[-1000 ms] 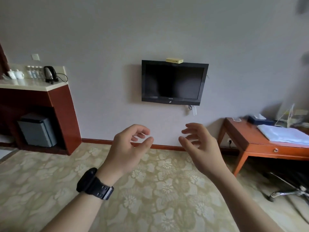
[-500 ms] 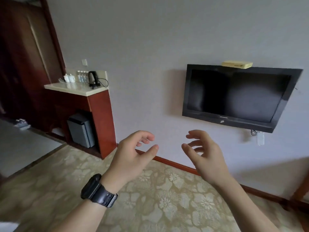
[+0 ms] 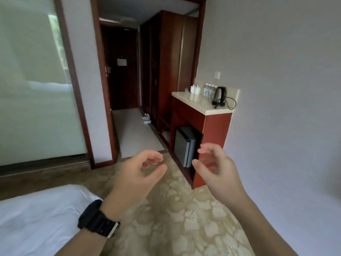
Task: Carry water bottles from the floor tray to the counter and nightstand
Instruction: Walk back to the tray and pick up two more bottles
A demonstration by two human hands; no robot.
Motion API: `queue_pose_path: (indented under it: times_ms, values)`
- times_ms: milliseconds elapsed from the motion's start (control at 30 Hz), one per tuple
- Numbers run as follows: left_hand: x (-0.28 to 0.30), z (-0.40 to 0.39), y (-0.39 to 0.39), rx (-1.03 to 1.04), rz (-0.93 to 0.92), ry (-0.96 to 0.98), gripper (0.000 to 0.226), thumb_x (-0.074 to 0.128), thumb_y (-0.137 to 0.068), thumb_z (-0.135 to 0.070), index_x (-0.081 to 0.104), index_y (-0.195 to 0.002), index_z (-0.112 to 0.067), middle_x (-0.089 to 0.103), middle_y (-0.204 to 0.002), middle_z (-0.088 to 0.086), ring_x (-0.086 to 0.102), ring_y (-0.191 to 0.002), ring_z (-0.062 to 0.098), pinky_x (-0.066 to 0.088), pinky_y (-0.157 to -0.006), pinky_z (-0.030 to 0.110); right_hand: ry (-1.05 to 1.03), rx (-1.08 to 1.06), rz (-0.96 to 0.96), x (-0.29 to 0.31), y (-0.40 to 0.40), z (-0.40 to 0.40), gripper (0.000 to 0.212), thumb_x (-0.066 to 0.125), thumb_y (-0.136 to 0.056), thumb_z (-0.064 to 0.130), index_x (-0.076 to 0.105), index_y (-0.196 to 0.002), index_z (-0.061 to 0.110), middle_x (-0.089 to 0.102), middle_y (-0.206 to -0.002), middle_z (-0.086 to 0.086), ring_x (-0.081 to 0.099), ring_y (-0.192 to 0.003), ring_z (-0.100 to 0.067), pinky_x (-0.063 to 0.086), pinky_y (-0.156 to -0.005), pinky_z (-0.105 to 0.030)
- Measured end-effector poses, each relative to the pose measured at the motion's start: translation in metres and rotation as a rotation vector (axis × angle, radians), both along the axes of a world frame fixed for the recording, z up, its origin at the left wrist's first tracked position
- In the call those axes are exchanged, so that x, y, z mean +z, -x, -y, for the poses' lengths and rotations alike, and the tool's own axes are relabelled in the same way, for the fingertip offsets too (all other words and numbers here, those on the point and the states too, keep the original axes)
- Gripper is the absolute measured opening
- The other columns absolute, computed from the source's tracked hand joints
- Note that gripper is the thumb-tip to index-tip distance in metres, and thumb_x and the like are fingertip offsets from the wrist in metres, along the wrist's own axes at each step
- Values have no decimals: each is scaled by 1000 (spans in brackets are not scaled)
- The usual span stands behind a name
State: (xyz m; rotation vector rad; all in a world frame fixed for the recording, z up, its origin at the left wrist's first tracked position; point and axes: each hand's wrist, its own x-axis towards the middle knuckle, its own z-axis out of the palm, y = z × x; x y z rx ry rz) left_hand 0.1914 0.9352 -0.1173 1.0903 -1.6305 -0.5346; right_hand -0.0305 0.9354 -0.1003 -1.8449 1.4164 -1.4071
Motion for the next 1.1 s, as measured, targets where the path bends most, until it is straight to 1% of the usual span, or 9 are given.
queue_pose_path:
  times_ms: [133, 233, 367, 533, 767, 833, 933, 1033, 1100]
  values:
    - [10, 105, -28, 95, -40, 6, 16, 70, -83, -27, 70, -99, -29, 70, -97, -20, 66, -95, 4, 53, -87, 27, 2, 90, -11, 12, -26, 123, 31, 71, -84, 30, 59, -113, 31, 65, -108, 15, 65, -97, -9, 56, -84, -38]
    - [25, 176, -39, 124, -23, 10, 16, 68, -82, -33, 69, -98, -31, 69, -97, -22, 65, -95, 3, 54, -88, 31, 23, 115, -31, 25, -40, 200, 31, 71, -85, 27, 59, -114, 29, 65, -106, 12, 64, -95, -7, 55, -83, -32]
    - [37, 259, -49, 145, 11, 23, 16, 66, -83, -35, 67, -99, -34, 67, -98, -24, 64, -97, 2, 56, -88, 34, 45, 145, -34, 32, -51, 286, 33, 69, -84, 34, 57, -115, 32, 63, -109, 15, 63, -97, -5, 54, -82, -28]
    - [32, 371, -60, 184, 17, 14, 14, 67, -86, -31, 65, -97, -39, 65, -99, -28, 62, -98, -2, 57, -88, 31, 62, 174, -56, 28, -59, 406, 35, 67, -86, 35, 56, -119, 34, 62, -112, 17, 63, -99, -5, 55, -84, -32]
    - [28, 565, -72, 209, 13, 30, 16, 67, -84, -30, 68, -100, -32, 68, -97, -19, 64, -97, 3, 55, -89, 33, 61, 223, -34, 11, -73, 617, 38, 67, -87, 37, 55, -123, 32, 61, -113, 18, 63, -98, -5, 56, -84, -33]
    - [34, 626, -78, 237, 12, 43, 16, 69, -85, -25, 69, -100, -30, 69, -97, -19, 64, -95, 4, 54, -88, 33, 43, 247, -29, 14, -81, 683, 39, 68, -87, 38, 54, -123, 32, 61, -113, 17, 62, -99, -5, 55, -85, -33]
    - [46, 708, -94, 272, 7, 50, 16, 70, -85, -22, 70, -100, -27, 70, -97, -19, 65, -95, 3, 52, -86, 23, 43, 292, -30, 27, -100, 774, 40, 69, -85, 39, 52, -121, 35, 61, -114, 17, 61, -102, -6, 54, -87, -31]
    - [54, 781, -115, 302, 15, 34, 17, 69, -85, -22, 70, -101, -28, 69, -98, -20, 64, -94, 0, 49, -83, 11, 33, 324, -28, 34, -124, 853, 43, 70, -85, 35, 53, -125, 32, 62, -114, 16, 60, -101, -4, 54, -88, -31]
    - [53, 831, -130, 322, 28, 22, 18, 69, -85, -23, 69, -101, -29, 68, -99, -23, 63, -95, -3, 48, -80, 8, 25, 343, -35, 31, -139, 904, 42, 71, -85, 35, 53, -123, 33, 61, -113, 17, 60, -100, -3, 54, -88, -32]
